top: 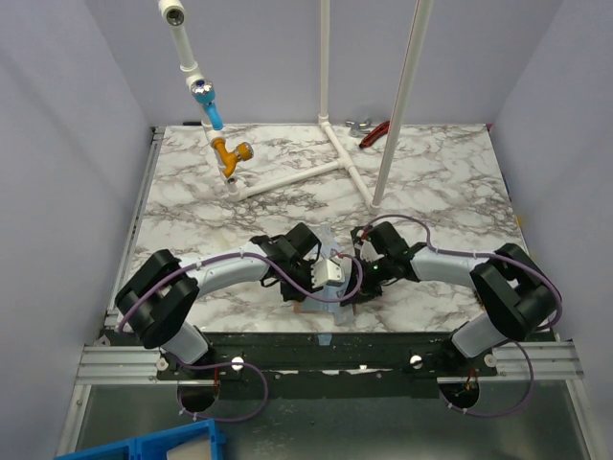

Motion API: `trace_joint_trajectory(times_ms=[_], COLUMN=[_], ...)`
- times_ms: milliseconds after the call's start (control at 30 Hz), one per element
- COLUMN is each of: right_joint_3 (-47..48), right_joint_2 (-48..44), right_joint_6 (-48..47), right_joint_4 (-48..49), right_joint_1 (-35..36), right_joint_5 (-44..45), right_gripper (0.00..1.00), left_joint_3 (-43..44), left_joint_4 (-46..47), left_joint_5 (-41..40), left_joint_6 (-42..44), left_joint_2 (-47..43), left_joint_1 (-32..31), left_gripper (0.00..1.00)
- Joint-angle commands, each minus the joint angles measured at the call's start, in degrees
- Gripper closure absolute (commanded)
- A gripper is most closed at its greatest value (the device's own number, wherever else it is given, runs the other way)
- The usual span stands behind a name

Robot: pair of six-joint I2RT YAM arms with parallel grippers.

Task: Put the credit cards into the card holder
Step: Turn over the card slot in the card holder, then insert the credit card into the card holder.

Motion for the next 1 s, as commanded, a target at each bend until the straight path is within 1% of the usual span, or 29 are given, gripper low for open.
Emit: trace_joint_trajectory(times_ms=[0, 100, 167, 367, 467, 600, 700, 867, 967], right_joint_3=[1.84, 4.77, 6.45, 8.86, 8.36, 8.75, 8.51, 3.50, 1.65], right_joint_2=[-0.68, -0.83, -0.88, -1.04, -1.74, -2.02, -3.30, -5.54, -5.50], right_joint_6=[-2.36, -3.94, -4.16, -4.84, -4.98, -4.21, -2.79, 1.72, 1.58], right_joint_4=[-6.08, -10.15, -10.85, -11.54, -10.89, -9.40, -6.44, 2.72, 4.69], right_joint_1=[1.92, 1.90, 1.86, 1.19, 0.58, 0.43, 0.44, 0.50, 0.62], right_joint_5=[15.60, 23.68, 26.94, 29.01, 28.87, 25.67, 20.72, 12.63, 9.53], right_gripper=[0.99, 0.99, 0.99, 0.99, 0.99, 0.99, 0.99, 0.99, 0.99], left_joint_3=[1.66, 2.55, 4.66, 10.73, 11.50, 9.90, 7.55, 5.17, 2.62], left_joint_4=[-1.99, -2.06, -2.84, -5.93, -8.21, -10.78, -10.53, -8.33, -6.16], left_joint_5=[2.03, 3.12, 3.10, 3.93, 4.04, 3.26, -0.86, -6.68, -12.47], left_joint_6=[-3.63, -4.74, -5.17, -5.48, -3.65, 2.51, 7.02, 9.22, 10.66], left_joint_2=[0.85, 1.85, 3.35, 4.80, 4.15, 1.28, -0.73, -1.97, -1.76], left_joint_1=[-0.51, -0.62, -0.70, -0.73, -0.55, 0.27, 0.27, -0.37, -2.41], left_gripper=[0.86, 0.86, 0.86, 0.87, 0.86, 0.84, 0.84, 0.83, 0.83])
